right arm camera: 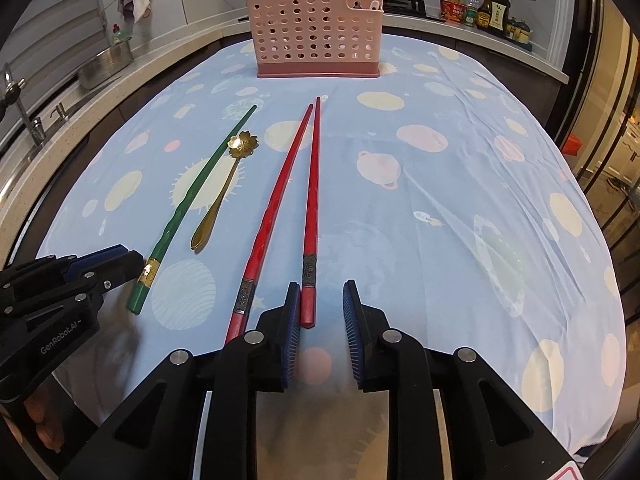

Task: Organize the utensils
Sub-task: 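Grasp the green chopstick with the left tool while the right tool grasps a red chopstick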

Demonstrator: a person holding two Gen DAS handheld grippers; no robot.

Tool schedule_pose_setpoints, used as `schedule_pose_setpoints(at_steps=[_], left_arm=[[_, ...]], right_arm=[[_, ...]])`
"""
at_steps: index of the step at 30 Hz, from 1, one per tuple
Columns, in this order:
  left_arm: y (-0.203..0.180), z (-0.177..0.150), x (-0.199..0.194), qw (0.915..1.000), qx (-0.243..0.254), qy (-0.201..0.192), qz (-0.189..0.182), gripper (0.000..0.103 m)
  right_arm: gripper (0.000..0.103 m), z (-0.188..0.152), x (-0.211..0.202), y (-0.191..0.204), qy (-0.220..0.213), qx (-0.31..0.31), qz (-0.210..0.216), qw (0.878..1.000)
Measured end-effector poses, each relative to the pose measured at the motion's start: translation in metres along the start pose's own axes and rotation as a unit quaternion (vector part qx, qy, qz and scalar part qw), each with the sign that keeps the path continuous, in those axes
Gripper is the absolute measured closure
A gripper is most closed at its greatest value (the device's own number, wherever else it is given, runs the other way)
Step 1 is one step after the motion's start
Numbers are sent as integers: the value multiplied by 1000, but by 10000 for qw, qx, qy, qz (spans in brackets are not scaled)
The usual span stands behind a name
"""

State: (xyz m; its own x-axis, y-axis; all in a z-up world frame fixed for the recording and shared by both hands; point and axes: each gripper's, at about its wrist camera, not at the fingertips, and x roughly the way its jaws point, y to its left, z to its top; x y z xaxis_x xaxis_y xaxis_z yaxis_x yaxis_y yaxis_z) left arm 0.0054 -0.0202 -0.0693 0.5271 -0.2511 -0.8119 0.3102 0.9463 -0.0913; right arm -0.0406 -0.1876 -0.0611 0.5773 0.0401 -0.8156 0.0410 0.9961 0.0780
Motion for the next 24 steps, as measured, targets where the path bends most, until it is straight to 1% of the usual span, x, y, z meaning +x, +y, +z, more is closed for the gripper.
schedule_pose_setpoints(at_steps=[8,20,22,23,24], left_arm=[[4,-2,0,9999,-108,-49,-112,86],[1,0,-8,9995,-173,-9,-281,85],[-1,2,-10,9993,-162,-35,-347,81],[-3,3,-10,9991,-158,-34,-380,76],[-5,3,-10,9990,-154,-39,-408,73]], right_arm=[[81,-1,0,-4,-5,89,25,10000],[81,0,1,-8,-32,201,121,9997],[81,0,2,-8,-37,202,121,9997],[81,0,2,-8,-32,204,123,9997],[81,0,2,-8,-33,205,124,9997]])
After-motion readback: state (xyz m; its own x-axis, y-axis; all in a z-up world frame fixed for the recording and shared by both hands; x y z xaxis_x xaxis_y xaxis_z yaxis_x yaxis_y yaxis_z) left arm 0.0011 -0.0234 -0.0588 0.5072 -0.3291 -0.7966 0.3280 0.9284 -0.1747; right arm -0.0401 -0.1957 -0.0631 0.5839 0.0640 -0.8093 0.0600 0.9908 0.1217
